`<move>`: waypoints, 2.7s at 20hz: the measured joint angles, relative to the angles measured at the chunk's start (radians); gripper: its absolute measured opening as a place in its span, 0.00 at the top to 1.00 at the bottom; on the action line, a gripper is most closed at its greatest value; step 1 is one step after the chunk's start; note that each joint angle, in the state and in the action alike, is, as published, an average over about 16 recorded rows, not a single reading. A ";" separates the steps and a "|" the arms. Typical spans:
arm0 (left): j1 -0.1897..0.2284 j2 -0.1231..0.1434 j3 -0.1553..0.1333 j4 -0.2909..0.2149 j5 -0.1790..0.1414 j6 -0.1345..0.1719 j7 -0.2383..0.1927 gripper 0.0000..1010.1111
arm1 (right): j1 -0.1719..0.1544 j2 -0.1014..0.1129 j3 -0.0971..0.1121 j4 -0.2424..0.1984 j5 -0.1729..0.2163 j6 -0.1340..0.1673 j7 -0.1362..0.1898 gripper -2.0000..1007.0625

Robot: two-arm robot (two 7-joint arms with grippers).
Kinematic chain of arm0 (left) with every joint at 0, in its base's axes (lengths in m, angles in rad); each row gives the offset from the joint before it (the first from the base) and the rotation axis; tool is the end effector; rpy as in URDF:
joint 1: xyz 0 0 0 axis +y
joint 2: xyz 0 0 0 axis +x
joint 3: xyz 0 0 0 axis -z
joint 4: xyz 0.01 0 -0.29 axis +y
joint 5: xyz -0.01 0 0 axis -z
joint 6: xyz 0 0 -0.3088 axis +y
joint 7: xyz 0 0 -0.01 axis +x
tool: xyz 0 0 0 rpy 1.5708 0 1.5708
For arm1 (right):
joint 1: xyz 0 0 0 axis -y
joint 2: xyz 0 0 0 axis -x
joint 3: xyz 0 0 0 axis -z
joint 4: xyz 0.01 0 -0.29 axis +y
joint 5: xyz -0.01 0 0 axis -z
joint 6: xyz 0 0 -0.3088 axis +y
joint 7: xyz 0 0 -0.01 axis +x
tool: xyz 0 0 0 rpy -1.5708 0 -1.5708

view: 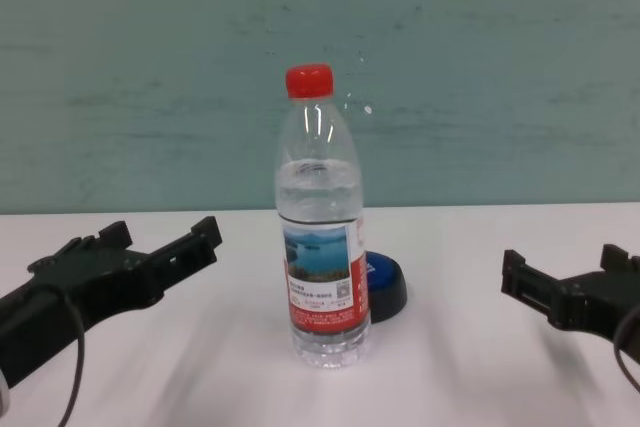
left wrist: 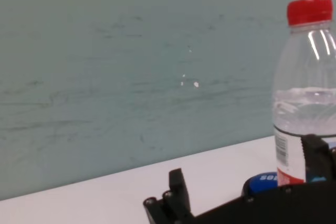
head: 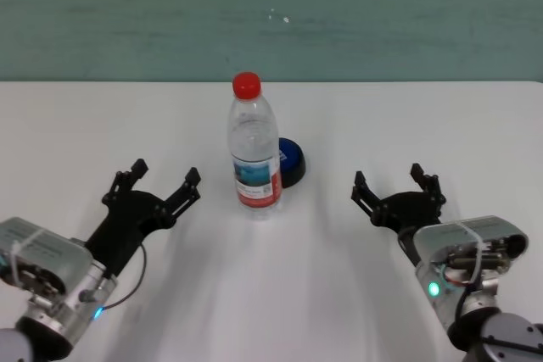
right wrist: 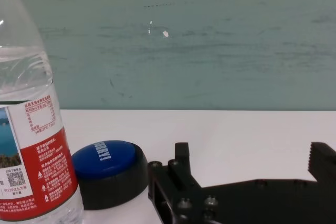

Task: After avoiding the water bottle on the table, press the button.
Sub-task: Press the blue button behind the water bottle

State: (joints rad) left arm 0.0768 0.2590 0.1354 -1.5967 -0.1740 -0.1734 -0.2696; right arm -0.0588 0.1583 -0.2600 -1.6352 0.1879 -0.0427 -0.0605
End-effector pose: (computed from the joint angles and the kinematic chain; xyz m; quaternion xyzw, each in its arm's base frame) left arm 0.3025 0.0317 -0.3158 -0.0021 -0.0565 0.5446 0.8368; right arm 0.3002 0.0394 -0.3070 0.0184 0.0178 -0.6311 0.7753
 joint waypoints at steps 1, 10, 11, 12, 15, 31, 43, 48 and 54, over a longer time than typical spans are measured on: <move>0.002 0.001 0.001 -0.002 0.000 -0.001 0.000 0.00 | 0.000 0.000 0.000 0.000 0.000 0.000 0.000 0.00; 0.013 0.003 0.007 -0.012 0.001 -0.006 0.002 0.00 | -0.001 0.005 0.003 -0.010 -0.001 0.008 0.008 0.00; 0.013 0.003 0.007 -0.012 0.002 -0.007 0.002 0.00 | -0.001 0.007 0.004 -0.013 -0.001 0.011 0.012 0.00; 0.013 0.003 0.007 -0.012 0.002 -0.007 0.003 0.00 | -0.001 0.008 0.006 -0.017 -0.001 0.014 0.016 0.00; 0.013 0.003 0.007 -0.012 0.002 -0.007 0.002 0.00 | 0.004 0.014 0.011 -0.026 -0.005 0.028 0.029 0.00; 0.013 0.003 0.006 -0.010 0.002 -0.008 0.001 0.00 | 0.101 0.013 0.049 0.017 -0.026 0.087 0.140 0.00; 0.013 0.003 0.006 -0.010 0.002 -0.007 0.001 0.00 | 0.219 -0.011 0.071 0.141 -0.033 0.076 0.214 0.00; 0.013 0.003 0.006 -0.010 0.002 -0.007 0.001 0.00 | 0.266 -0.018 0.074 0.200 -0.027 0.067 0.241 0.00; 0.013 0.003 0.006 -0.010 0.002 -0.007 0.001 0.00 | 0.319 -0.023 0.072 0.274 -0.010 0.053 0.270 0.00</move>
State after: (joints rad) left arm 0.0896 0.2624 0.1418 -1.6068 -0.1717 -0.1808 -0.2683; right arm 0.2604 0.1357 -0.1879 -1.3612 0.1783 0.0105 0.2095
